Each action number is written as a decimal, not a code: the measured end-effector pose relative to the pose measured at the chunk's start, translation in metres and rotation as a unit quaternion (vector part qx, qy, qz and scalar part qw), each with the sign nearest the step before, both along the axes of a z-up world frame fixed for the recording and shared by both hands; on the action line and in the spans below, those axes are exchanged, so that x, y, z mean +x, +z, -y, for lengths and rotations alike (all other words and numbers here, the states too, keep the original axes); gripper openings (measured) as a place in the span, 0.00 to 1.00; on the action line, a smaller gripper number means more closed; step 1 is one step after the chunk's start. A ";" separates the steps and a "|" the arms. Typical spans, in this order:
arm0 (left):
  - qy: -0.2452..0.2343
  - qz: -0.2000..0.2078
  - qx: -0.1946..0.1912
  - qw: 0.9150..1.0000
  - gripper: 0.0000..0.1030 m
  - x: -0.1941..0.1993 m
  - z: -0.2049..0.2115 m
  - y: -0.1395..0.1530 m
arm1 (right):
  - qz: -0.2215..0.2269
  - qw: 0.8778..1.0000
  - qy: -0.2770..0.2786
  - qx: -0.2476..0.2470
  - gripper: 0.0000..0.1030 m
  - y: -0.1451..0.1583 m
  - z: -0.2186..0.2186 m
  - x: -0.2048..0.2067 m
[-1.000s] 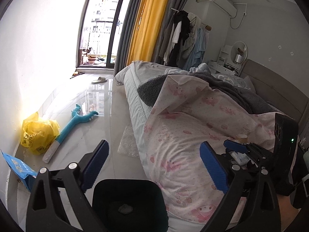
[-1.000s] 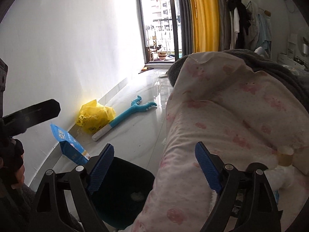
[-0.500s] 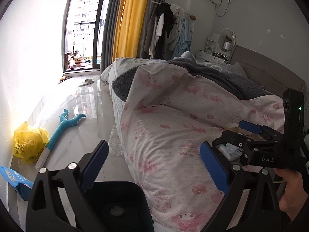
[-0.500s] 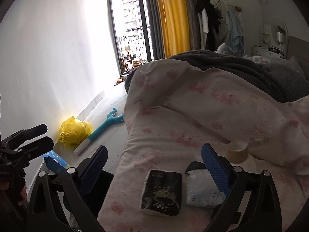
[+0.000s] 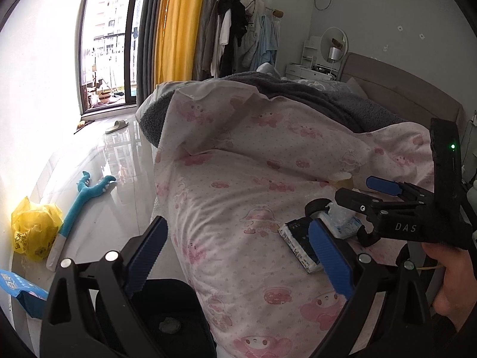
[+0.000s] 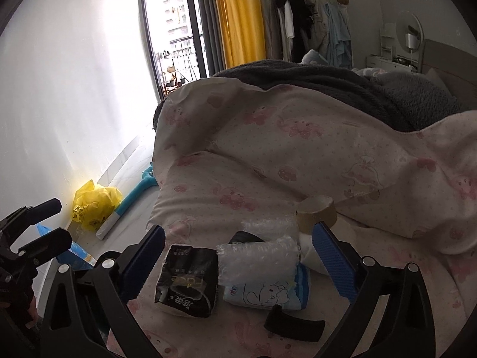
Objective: Collect trash
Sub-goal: 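Move both grippers back over the remaining items on the bed, then grasp the black tissue pack with the left gripper while the right gripper grasps the bubble wrap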
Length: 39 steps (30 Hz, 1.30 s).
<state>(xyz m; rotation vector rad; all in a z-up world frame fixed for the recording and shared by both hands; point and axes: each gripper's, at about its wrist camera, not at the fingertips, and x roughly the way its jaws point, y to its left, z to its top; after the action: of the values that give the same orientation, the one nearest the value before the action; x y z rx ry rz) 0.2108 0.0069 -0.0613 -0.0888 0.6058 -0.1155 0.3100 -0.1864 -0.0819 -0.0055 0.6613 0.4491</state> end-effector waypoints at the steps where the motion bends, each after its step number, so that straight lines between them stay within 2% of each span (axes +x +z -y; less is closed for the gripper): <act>1: -0.002 -0.001 0.001 1.000 0.94 0.001 0.003 -0.001 | -0.009 1.000 0.001 0.006 0.97 -0.002 0.002 0.002; 11: -0.025 -0.018 0.014 0.999 0.94 0.008 0.030 -0.014 | -0.049 0.998 0.026 -0.021 0.97 -0.020 -0.002 0.008; 20: -0.053 -0.027 0.018 0.998 0.94 0.013 0.056 -0.022 | -0.068 0.997 0.023 -0.010 0.96 -0.030 0.010 0.021; 21: -0.055 -0.029 0.018 0.998 0.94 0.014 0.058 -0.024 | -0.067 0.997 0.025 -0.012 0.92 -0.031 0.010 0.022; 23: -0.061 -0.033 0.018 0.997 0.94 0.016 0.062 -0.026 | -0.066 0.997 0.025 -0.019 0.72 -0.032 0.011 0.023; 24: -0.064 -0.035 0.016 0.997 0.94 0.017 0.065 -0.027 | -0.068 0.997 0.024 -0.022 0.69 -0.033 0.011 0.024; 29: -0.074 -0.043 0.023 0.996 0.94 0.022 0.077 -0.034 | -0.074 0.997 0.033 -0.006 0.65 -0.032 0.018 0.023; 39: -0.076 -0.059 0.041 0.994 0.94 0.032 0.097 -0.048 | -0.048 0.998 0.032 0.036 0.65 -0.010 0.043 0.016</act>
<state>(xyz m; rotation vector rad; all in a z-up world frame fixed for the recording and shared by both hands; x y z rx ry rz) 0.2433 -0.0897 -0.1092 0.0301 0.7347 -0.2349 0.3257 -0.2292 -0.0922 0.0639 0.7414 0.5363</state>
